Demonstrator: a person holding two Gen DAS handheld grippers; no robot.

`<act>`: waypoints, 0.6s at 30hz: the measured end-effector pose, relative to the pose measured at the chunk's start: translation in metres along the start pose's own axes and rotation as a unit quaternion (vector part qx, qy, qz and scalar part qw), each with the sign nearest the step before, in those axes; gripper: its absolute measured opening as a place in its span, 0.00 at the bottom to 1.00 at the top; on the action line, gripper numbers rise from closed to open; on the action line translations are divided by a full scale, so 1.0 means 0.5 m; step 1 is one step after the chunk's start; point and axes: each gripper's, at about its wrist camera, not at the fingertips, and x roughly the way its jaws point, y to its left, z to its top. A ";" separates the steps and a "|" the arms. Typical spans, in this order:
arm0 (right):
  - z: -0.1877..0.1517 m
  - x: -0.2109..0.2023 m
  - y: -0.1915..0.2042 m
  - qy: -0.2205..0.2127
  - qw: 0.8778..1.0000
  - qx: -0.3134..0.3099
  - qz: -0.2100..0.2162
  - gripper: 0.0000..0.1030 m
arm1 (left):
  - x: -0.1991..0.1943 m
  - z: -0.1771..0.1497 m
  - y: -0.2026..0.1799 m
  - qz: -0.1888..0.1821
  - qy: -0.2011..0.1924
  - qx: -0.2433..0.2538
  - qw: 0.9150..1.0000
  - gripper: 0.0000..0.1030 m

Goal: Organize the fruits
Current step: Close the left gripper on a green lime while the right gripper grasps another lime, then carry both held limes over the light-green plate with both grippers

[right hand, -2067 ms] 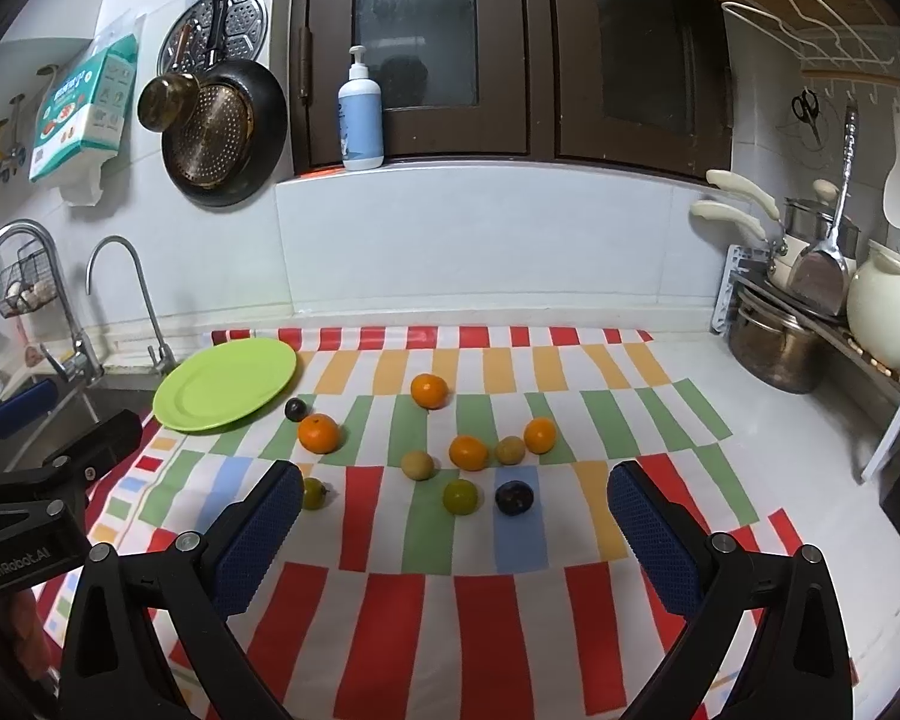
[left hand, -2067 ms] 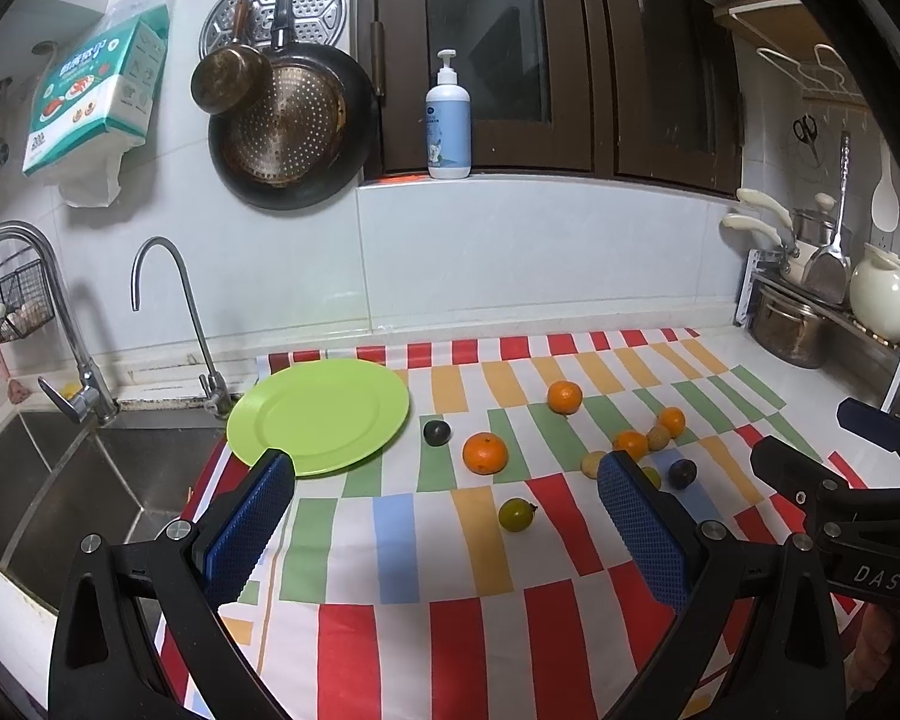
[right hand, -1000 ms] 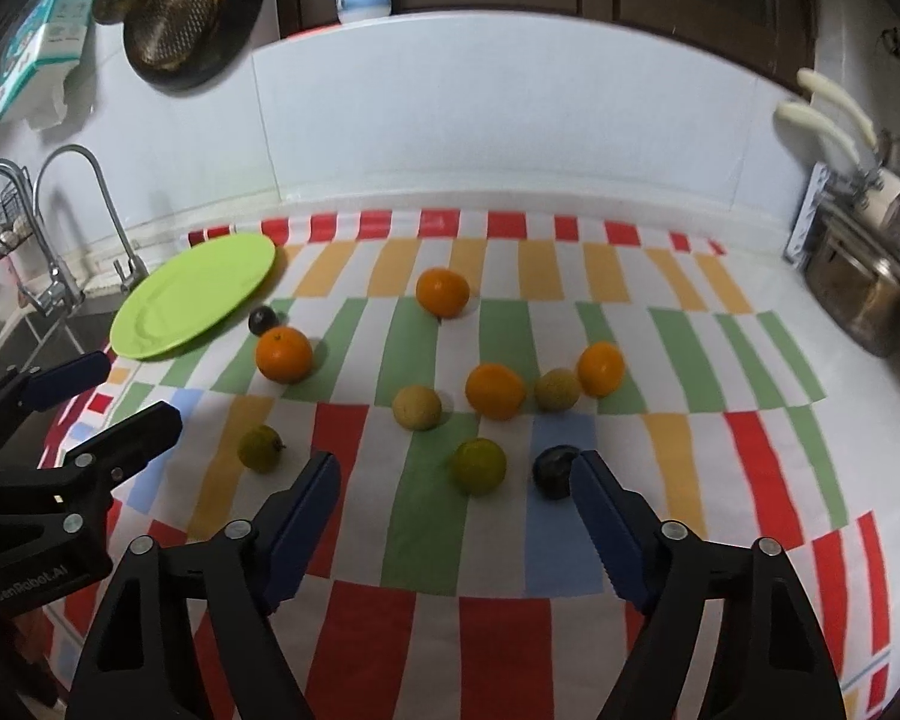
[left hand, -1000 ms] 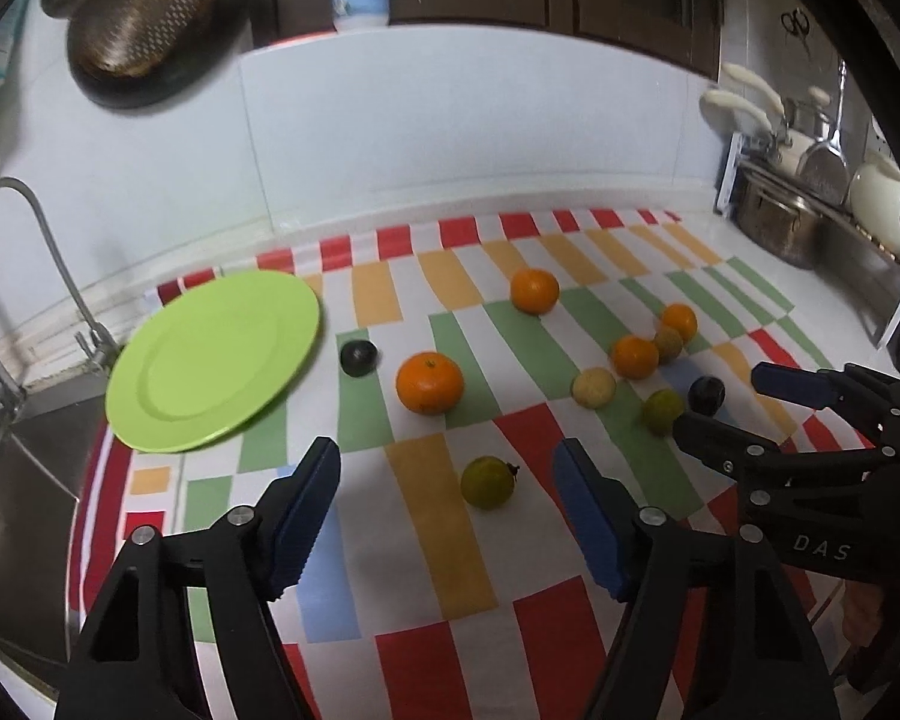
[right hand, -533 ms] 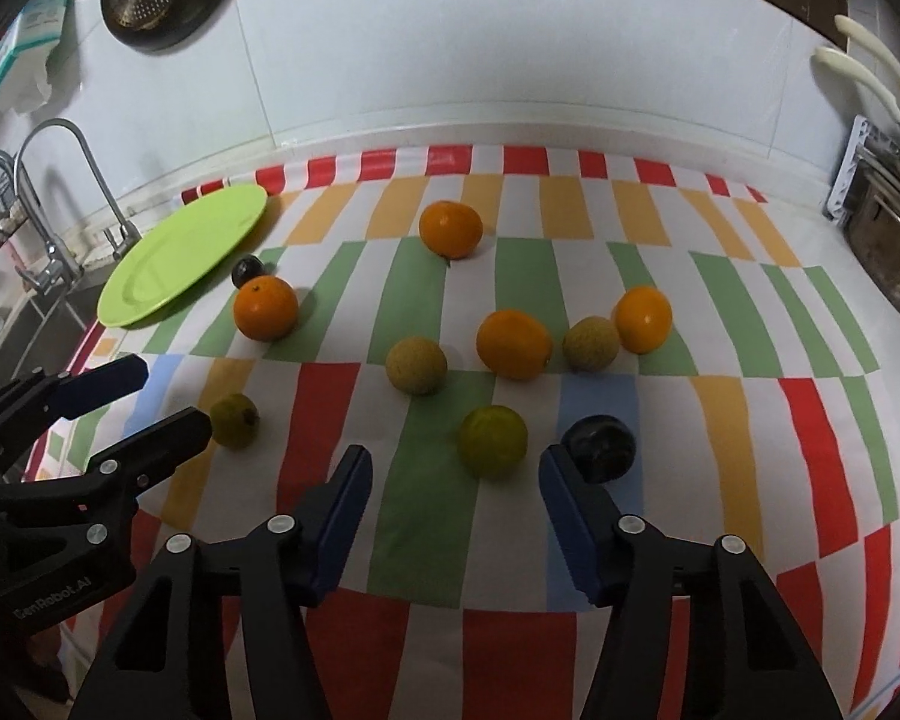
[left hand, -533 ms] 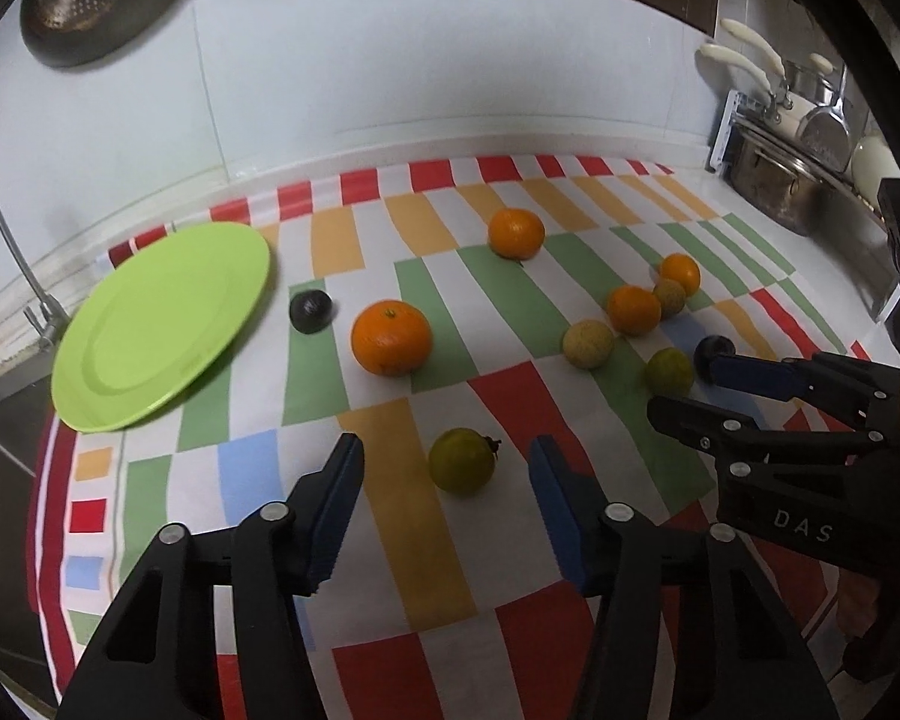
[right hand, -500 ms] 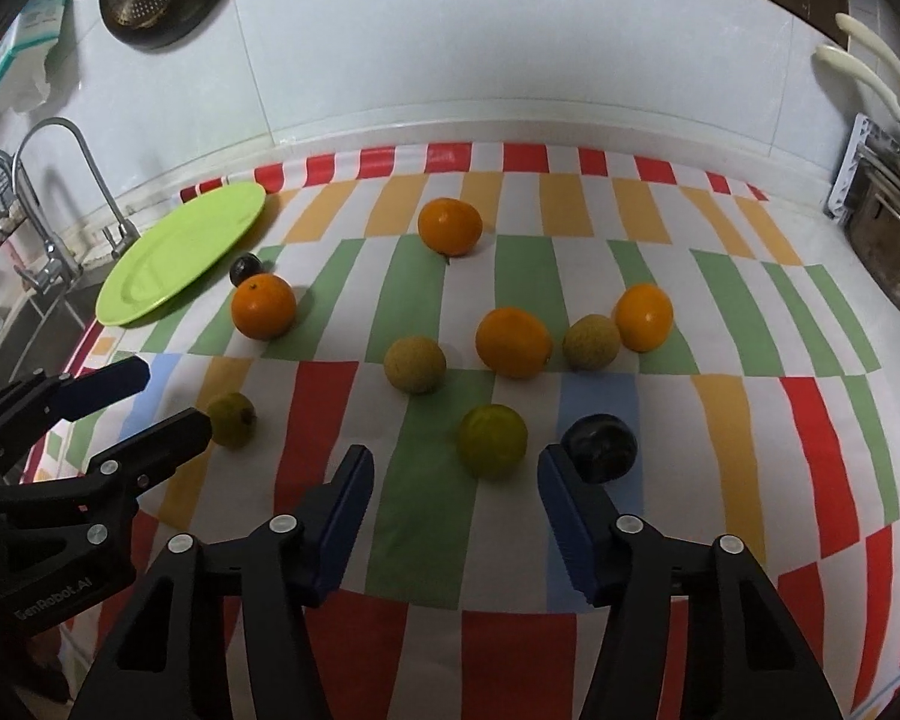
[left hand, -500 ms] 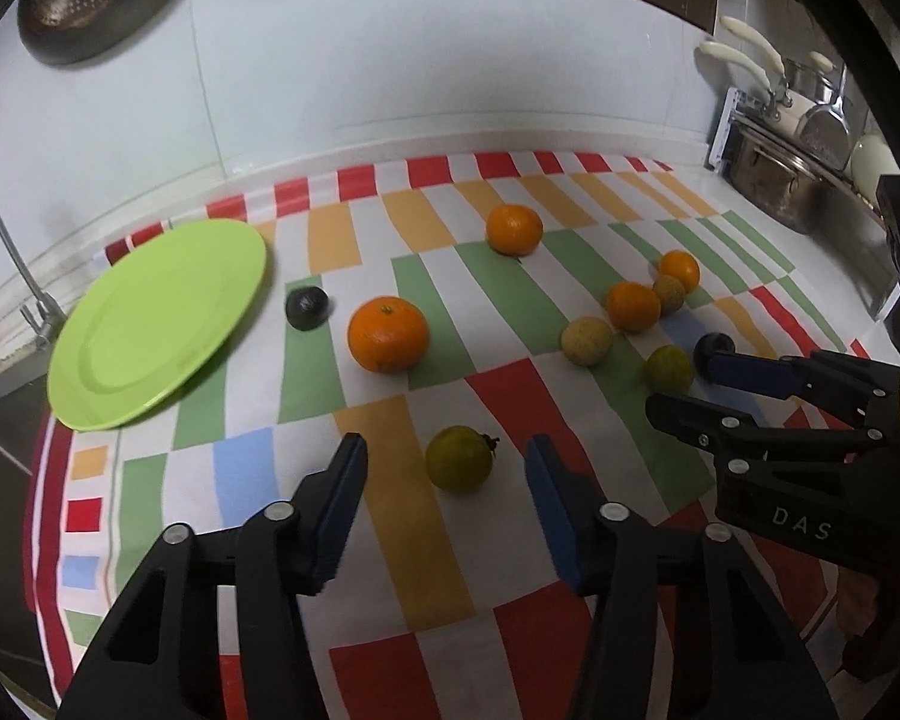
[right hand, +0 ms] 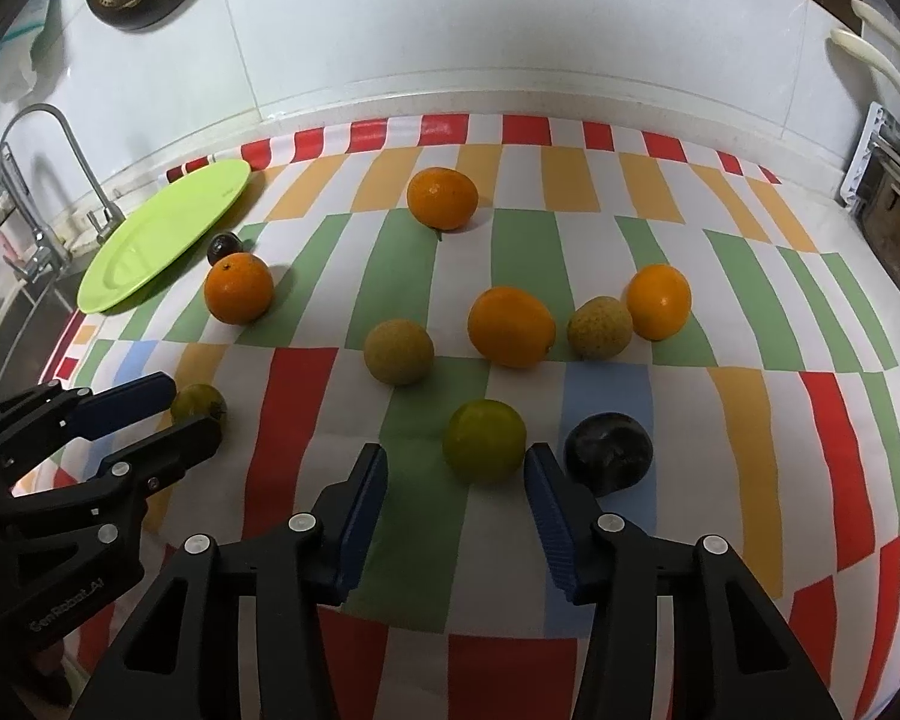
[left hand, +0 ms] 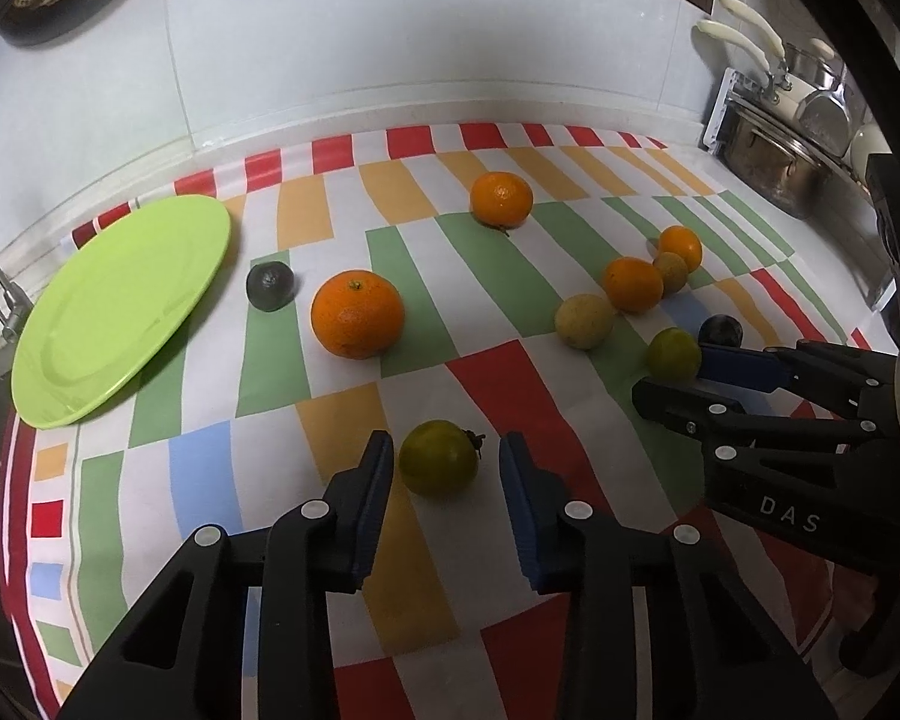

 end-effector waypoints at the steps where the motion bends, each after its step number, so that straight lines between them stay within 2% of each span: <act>1: 0.000 0.002 -0.001 0.001 1.000 0.000 -0.001 0.45 | 0.002 0.000 0.001 -0.001 0.002 -0.001 1.000 0.32; 7: 0.003 0.008 0.000 -0.003 1.000 -0.006 -0.010 0.37 | 0.008 -0.001 0.009 -0.008 0.005 -0.011 1.000 0.28; 10: 0.005 0.007 -0.002 -0.004 1.000 -0.007 -0.010 0.29 | 0.007 -0.001 0.011 -0.014 0.003 -0.017 1.000 0.27; 18: 0.008 -0.012 0.015 -0.017 1.000 -0.020 0.007 0.29 | -0.022 0.001 0.020 -0.013 -0.022 -0.024 0.999 0.27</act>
